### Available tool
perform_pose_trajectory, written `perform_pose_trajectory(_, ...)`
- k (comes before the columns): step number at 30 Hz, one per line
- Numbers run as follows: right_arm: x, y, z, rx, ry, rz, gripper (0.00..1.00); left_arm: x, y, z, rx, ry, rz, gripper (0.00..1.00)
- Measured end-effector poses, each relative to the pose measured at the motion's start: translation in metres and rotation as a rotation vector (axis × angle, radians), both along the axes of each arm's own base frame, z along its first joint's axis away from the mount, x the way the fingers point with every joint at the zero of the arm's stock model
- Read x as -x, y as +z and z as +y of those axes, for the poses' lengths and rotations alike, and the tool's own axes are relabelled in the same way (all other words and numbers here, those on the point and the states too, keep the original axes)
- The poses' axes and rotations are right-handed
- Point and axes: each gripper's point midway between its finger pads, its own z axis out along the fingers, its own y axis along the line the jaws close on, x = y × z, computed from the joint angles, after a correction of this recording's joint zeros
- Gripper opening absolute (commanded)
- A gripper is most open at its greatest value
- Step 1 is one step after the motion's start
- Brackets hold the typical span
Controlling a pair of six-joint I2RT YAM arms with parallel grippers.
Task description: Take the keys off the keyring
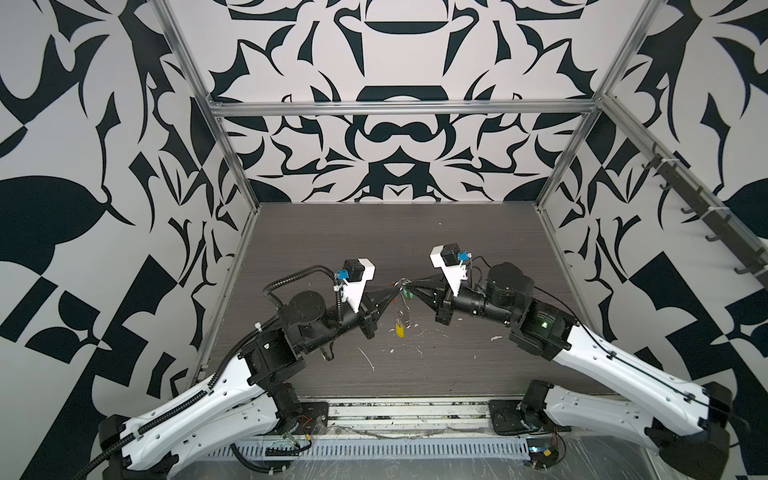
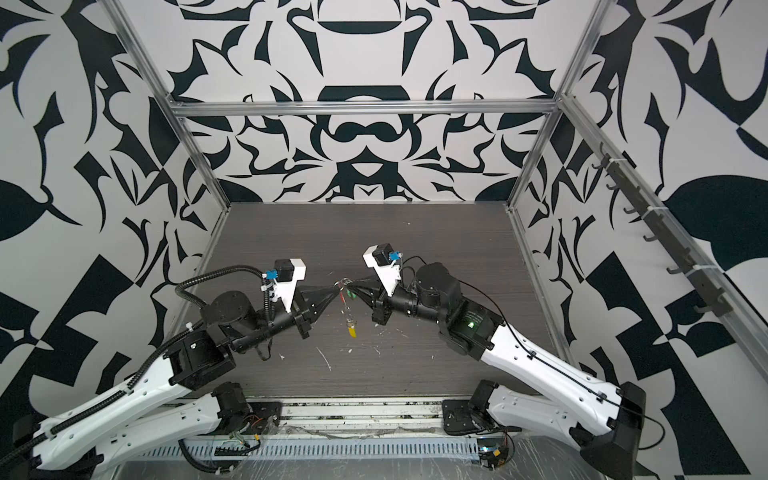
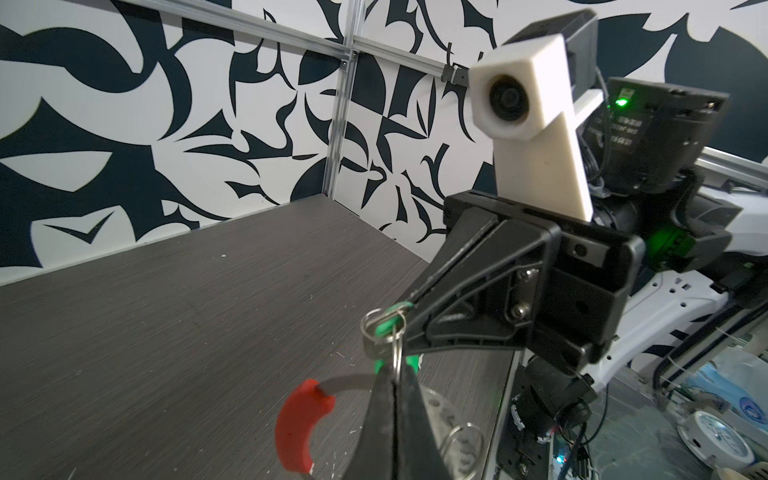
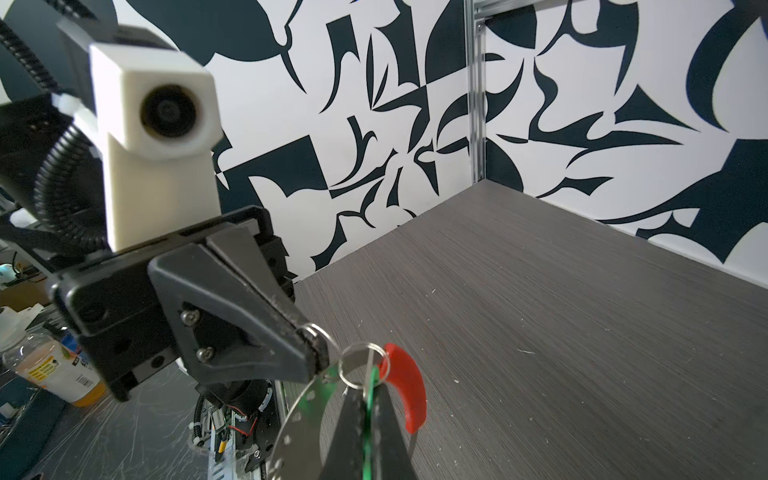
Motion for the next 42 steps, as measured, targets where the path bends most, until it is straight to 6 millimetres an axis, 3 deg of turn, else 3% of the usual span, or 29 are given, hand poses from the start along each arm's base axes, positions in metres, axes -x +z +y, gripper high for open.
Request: perform_pose_trajectory(42, 0.007, -0.001, 0.007, -0.021, -0.014, 0.001, 0.0, -0.019, 0.0, 0.02, 0.041, 0.215, 0.065, 0.0)
